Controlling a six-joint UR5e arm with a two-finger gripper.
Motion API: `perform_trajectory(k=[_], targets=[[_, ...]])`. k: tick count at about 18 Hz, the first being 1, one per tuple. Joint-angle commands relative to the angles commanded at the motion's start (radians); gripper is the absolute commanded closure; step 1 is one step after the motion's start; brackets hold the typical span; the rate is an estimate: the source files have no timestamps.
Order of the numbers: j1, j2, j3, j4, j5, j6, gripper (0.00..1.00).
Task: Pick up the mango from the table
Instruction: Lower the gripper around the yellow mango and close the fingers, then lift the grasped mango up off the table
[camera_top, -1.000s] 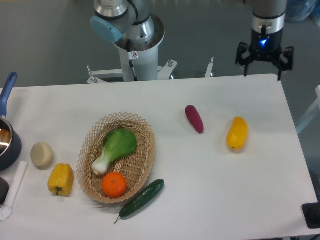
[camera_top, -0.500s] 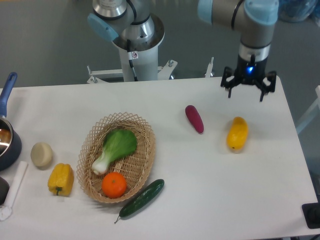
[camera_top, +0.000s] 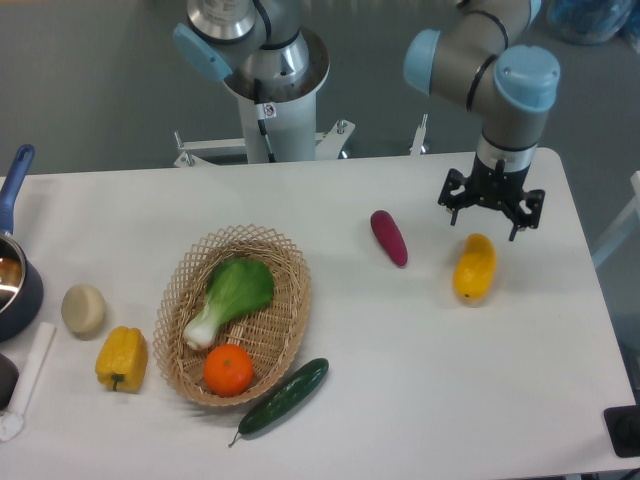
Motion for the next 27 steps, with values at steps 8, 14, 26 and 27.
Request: perform_trajectory(k=[8, 14, 26, 27], targets=[[-0.017, -0.06, 0.001, 0.011, -0.006, -0.017, 0.0], [-0.018, -0.091, 0.009, 0.045, -0.003, -0.011, 0.0], [-0.021, -0.117, 0.021, 0.048, 0.002, -0.009, 0.16], [-0.021, -0.117, 0.021, 0.048, 0.002, -0.009, 0.29]])
